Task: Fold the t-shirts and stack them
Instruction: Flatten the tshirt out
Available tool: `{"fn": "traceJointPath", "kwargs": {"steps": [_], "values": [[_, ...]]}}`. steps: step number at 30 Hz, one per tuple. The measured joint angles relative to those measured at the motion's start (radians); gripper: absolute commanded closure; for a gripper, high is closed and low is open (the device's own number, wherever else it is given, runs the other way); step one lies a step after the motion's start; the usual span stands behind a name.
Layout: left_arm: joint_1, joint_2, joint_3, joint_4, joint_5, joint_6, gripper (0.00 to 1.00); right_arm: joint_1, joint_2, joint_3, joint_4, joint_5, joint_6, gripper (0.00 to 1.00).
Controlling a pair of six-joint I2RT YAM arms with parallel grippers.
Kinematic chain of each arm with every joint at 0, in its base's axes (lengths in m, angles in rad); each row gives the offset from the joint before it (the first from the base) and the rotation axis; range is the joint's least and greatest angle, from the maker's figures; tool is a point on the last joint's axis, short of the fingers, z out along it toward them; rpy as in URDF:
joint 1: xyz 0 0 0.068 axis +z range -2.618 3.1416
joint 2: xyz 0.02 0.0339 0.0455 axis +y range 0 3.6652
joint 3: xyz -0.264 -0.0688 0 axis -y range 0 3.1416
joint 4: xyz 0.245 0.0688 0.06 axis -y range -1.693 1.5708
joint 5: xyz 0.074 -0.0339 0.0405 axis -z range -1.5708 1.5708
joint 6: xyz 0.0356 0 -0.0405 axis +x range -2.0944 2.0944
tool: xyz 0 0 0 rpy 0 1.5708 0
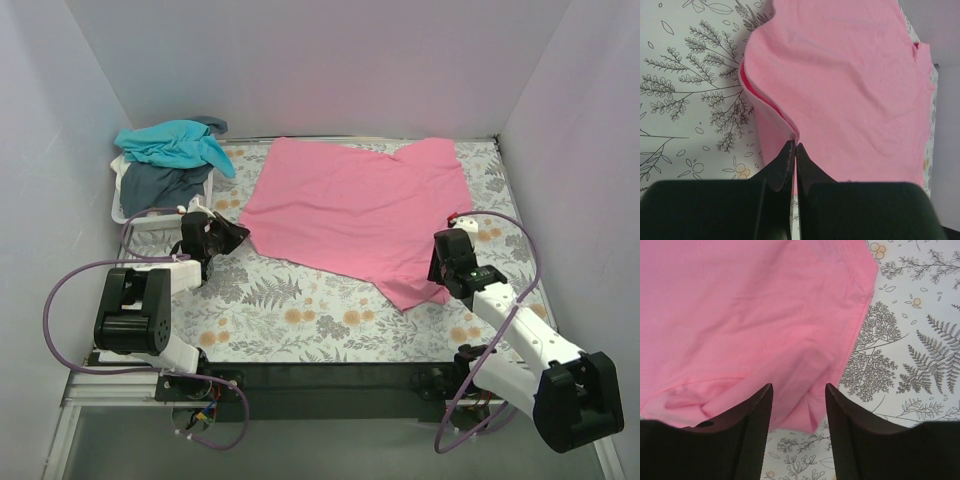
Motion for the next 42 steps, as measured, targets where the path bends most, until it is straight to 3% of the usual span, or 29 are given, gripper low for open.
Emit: {"fn": "traceJointPath", "kwargs": {"steps": [1,3,10,14,17,33,42], "values": [[0.0,0.0,0.0,0.0,0.0,0.001,1.0,0.0,-0.005,0.0,0.002,-0.013,-0.002,0.39],[0.0,0.0,0.0,0.0,0.0,0.002,1.0,0.001,-0.027,0.0,0.0,-0.046,-0.014,0.34],[-0.002,0.002,0.0,0.0,-0.001,0.005,1.0,0.138,-0.208,0.0,-0.005,-0.116,0.004,0.49],[-0.002,0.005,0.0,-0.004,-0.002,0.005,1.0,0.32,-0.161,0.0,-0.005,-0.107,0.053,0.5],[-0.002,0.006,0.0,-0.005,-0.002,0.005,1.0,0.386,-0.077,0.0,-0.014,-0.101,0.076,0.52],[-0.002,0.005,0.004,-0.016,-0.019,0.011,1.0,0.422,-0.042,-0.093,-0.037,-0.125,0.179,0.55],[-0.002,0.006,0.006,-0.02,-0.022,0.011,1.0,0.396,-0.091,-0.104,-0.091,-0.039,0.24,0.54]]}}
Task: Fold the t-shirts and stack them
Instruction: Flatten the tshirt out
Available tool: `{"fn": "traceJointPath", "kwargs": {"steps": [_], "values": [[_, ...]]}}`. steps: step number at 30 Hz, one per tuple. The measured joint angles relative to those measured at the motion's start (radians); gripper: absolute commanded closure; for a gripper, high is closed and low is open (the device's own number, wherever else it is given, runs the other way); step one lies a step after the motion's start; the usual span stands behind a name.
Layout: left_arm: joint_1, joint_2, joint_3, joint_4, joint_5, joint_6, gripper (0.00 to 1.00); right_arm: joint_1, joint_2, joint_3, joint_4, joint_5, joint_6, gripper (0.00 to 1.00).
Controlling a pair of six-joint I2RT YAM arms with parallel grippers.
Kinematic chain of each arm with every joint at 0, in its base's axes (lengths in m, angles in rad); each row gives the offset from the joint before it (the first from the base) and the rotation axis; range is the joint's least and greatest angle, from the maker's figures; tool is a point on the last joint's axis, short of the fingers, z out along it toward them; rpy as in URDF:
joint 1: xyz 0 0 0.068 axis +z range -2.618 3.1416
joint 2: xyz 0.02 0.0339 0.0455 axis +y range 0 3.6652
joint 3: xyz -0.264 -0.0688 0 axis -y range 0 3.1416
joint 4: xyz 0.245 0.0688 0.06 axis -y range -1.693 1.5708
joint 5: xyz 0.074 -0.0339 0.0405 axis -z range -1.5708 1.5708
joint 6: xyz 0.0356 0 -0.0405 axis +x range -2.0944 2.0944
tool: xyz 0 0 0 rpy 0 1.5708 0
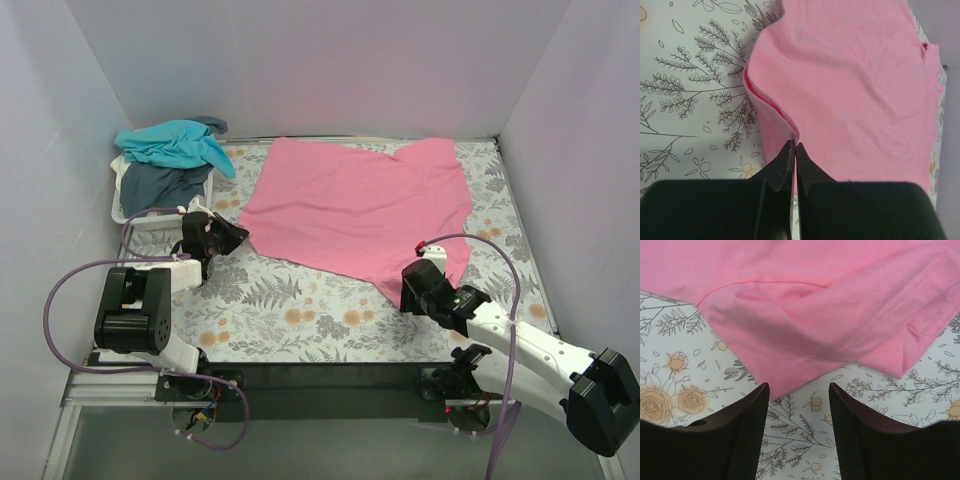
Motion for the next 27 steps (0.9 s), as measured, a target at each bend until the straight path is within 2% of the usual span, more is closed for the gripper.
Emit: {"fn": "traceJointPath", "kwargs": {"steps": [13,27], "values": [[0.0,0.0,0.0,0.0,0.0,0.0,1.0,-0.175,-0.027,-0.006,0.034,0.003,-0.037,0.55],[0.0,0.0,0.0,0.0,0.0,0.0,1.0,-0.235,0.027,-0.059,0.11,-0.043,-0.053,0.61]]}}
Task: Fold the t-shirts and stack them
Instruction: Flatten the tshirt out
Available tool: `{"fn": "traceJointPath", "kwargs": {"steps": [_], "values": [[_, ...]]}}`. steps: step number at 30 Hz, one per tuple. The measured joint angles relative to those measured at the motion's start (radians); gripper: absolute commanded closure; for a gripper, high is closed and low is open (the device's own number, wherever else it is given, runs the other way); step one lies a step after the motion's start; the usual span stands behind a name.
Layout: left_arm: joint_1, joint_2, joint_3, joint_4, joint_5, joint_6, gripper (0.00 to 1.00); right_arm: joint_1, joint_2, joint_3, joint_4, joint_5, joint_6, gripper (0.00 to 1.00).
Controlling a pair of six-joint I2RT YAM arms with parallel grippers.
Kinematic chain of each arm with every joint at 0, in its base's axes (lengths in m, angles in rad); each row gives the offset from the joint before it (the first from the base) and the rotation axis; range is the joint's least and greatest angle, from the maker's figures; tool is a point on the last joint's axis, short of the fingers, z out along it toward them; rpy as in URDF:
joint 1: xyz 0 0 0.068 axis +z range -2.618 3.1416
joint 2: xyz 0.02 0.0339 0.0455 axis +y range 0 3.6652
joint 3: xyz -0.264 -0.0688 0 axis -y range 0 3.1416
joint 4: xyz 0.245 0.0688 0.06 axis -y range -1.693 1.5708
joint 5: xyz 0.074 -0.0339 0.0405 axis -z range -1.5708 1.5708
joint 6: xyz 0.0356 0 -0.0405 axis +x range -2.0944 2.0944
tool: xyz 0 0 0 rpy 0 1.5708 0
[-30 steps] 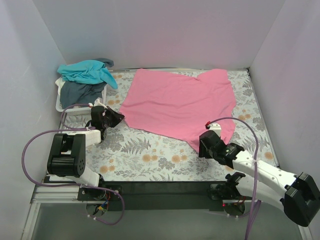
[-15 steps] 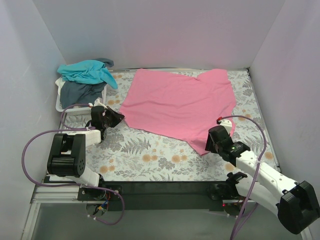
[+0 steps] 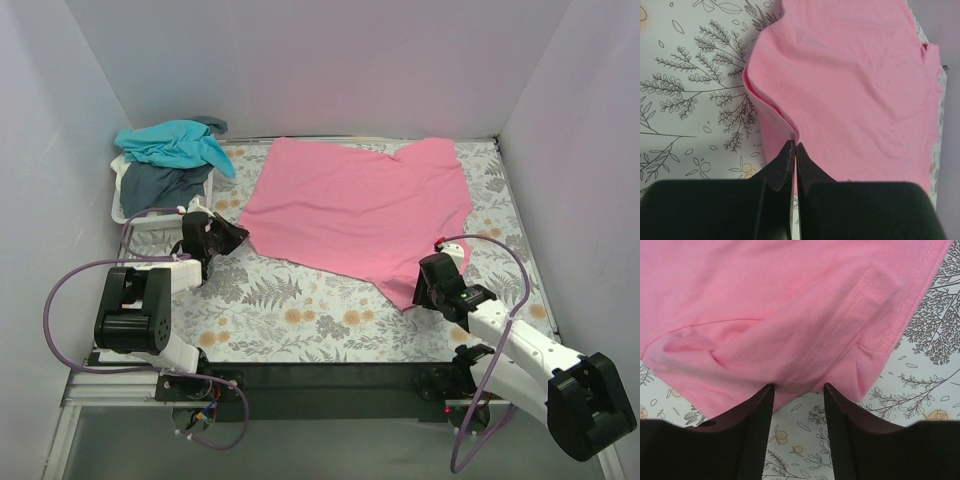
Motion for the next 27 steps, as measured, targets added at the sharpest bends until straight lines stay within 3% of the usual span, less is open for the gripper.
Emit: {"fn": "traceJointPath", "kwargs": {"steps": [21,24,27], "values": [[0.0,0.002,0.0,0.0,-0.001,0.0,1.0,-0.039,0.019,-0.031,0.093,-0.041,-0.041,0.82],[0.0,0.002,0.0,0.0,-0.001,0.0,1.0,-0.039,0.019,-0.029,0.094,-0.044,-0.051,0.87],[0.0,0.002,0.0,0.0,-0.002,0.0,1.0,-0.039,0.012,-0.029,0.093,-0.045,-0.057,0.99]]}}
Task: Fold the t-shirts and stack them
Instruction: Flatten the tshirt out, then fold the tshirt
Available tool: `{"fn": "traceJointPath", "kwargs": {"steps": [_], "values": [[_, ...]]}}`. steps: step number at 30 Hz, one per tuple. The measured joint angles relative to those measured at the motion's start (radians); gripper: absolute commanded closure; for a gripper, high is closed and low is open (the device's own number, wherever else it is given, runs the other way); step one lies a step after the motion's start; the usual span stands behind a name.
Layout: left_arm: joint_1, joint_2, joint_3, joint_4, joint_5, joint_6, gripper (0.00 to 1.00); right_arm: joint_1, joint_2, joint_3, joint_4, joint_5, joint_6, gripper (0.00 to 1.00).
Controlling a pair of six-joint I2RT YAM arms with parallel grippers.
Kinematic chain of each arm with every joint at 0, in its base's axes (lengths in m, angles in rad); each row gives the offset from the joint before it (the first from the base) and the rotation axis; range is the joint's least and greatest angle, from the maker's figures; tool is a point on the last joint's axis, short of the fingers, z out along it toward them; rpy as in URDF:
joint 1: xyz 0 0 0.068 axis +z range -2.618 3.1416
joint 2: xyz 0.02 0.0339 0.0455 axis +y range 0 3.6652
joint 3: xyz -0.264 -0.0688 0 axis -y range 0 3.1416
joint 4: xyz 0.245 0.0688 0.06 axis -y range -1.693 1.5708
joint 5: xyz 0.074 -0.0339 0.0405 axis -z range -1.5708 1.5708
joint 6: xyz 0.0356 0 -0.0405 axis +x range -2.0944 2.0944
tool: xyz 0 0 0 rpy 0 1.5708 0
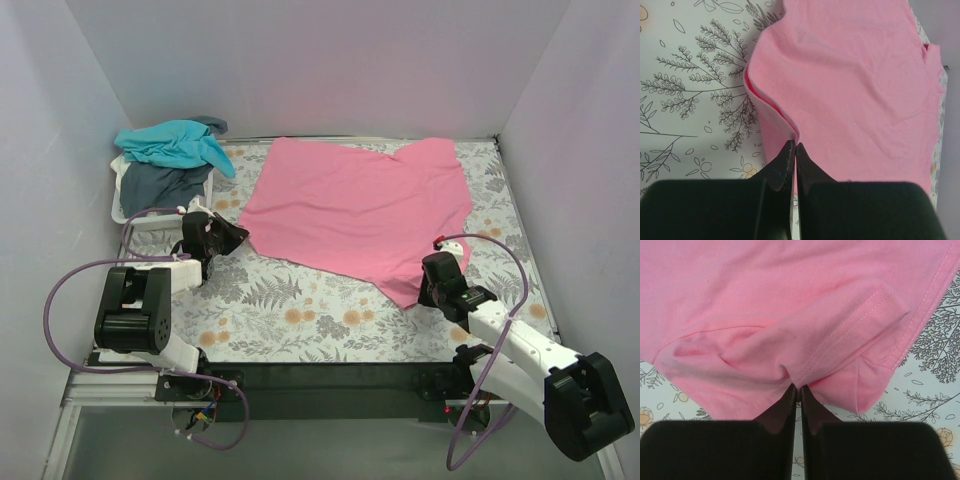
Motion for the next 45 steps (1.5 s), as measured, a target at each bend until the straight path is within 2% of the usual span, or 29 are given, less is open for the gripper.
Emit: {"fn": "traceJointPath", "kwargs": {"steps": [11,21,33,45], "values": [[0.0,-0.008,0.0,-0.014,-0.007,0.0,1.0,0.0,-0.091,0.065,-0.039,-0.008,-0.026,0.99],[0.0,-0.03,0.007,-0.031,-0.005,0.0,1.0,0.0,-0.103,0.124,-0.089,-0.01,-0.054,0.99],[0.0,-0.007,0.138,-0.067,0.025,0.0,1.0,-0.034,0.094,0.273,0.012,0.028,-0.151,0.99],[0.0,0.129,0.276,-0.08,0.058,-0.011,1.0,-0.145,0.306,0.48,0.116,0.052,-0.26,0.99]]}}
